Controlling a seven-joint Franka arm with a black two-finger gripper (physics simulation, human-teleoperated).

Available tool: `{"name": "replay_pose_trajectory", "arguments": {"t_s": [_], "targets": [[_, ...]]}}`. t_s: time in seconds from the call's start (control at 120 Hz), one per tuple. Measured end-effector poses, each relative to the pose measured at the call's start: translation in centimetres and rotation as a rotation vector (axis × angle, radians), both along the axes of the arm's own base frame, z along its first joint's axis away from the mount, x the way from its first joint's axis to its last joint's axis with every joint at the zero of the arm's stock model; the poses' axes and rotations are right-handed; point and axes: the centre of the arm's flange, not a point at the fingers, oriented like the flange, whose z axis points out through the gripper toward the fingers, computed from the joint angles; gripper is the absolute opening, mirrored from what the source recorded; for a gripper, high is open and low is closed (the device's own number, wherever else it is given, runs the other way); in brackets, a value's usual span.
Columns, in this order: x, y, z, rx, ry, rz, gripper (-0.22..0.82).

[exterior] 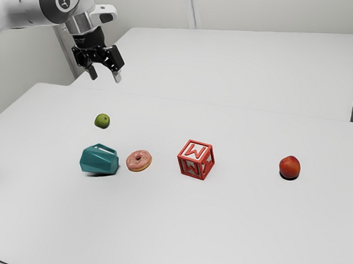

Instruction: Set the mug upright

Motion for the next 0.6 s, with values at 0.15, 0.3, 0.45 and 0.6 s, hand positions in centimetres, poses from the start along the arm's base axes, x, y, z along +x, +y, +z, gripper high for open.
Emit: {"name": "replay_pose_trajectory", "arguments": {"t_s": [0.15,0.3,0.45,0.6], "targets": [[-0.1,0.0,0.0,-0.001,0.001,-0.002,0.6],[-0.8,0.0,0.1,-0.005,0.003,-0.004,0.6],[-4.3,0.1,2.0,-0.097,-0.01,0.008,0.6],[-6.9,4.4,0.1,-0.273,0.052,0.065,0.6]]}}
